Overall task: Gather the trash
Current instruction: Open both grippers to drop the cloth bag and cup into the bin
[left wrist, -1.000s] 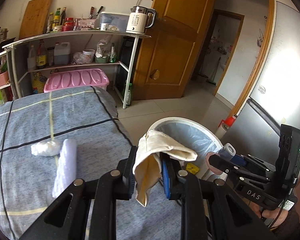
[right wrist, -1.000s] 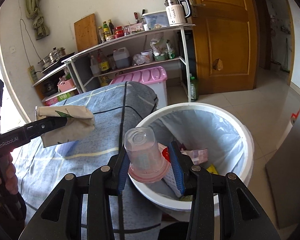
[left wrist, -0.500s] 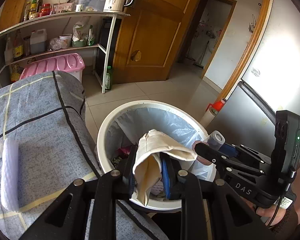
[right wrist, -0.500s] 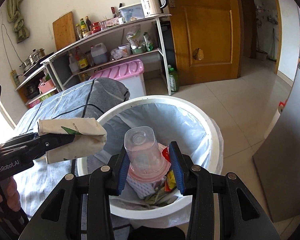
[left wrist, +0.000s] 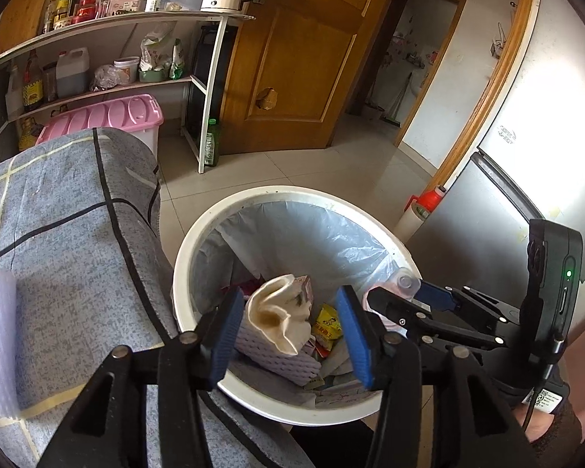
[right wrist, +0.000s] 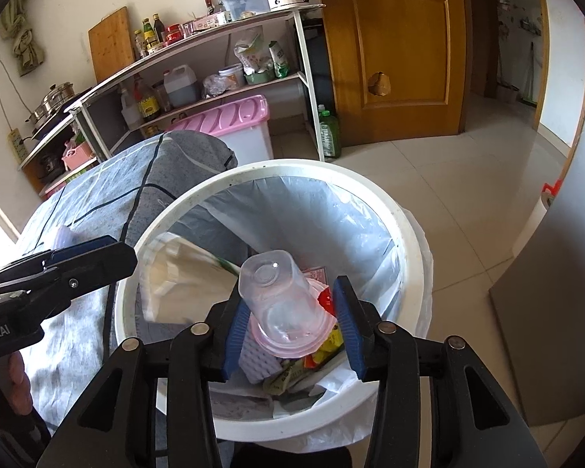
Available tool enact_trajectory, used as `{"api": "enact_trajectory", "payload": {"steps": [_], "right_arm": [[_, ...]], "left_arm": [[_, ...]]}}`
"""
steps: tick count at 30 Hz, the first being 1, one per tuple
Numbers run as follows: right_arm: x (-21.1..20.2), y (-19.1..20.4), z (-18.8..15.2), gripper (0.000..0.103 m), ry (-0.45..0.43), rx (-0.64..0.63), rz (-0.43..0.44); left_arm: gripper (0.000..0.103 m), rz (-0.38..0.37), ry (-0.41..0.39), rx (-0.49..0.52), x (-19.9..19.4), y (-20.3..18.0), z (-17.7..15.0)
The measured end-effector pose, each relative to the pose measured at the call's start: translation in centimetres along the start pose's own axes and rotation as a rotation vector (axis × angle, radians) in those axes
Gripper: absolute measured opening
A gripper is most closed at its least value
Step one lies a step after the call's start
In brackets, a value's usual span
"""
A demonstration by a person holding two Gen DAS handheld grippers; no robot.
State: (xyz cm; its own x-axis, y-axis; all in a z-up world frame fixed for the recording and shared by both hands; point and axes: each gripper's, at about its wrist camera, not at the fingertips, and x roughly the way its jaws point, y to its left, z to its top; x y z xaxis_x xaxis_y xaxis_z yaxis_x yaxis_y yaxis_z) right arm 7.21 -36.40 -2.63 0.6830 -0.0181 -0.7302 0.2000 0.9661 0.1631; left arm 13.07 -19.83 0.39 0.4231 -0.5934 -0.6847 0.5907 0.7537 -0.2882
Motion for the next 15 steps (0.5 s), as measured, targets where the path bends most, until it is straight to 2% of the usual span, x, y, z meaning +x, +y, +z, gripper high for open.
{"api": "enact_trajectory", "payload": {"steps": [7,9,15], "right_arm": [[-0.6,0.2,-0.3,0.053,-0.012,0.009,0.006],[-0.9,0.5,-0.4,0.054,-0.014,0.009,0.002],[-1.6,2.1,-0.9,0.055,-0.034,0.008,0.036]], "left_arm": [[0.058,0.024,-0.018,-0.003,-1.5,1.0,-0.4],[0.062,0.043,-0.025,-0.006,-2.2,1.6,-0.6],[0.062,0.108,-0.056,-0.024,-4.5,3.9,-1.7]]}}
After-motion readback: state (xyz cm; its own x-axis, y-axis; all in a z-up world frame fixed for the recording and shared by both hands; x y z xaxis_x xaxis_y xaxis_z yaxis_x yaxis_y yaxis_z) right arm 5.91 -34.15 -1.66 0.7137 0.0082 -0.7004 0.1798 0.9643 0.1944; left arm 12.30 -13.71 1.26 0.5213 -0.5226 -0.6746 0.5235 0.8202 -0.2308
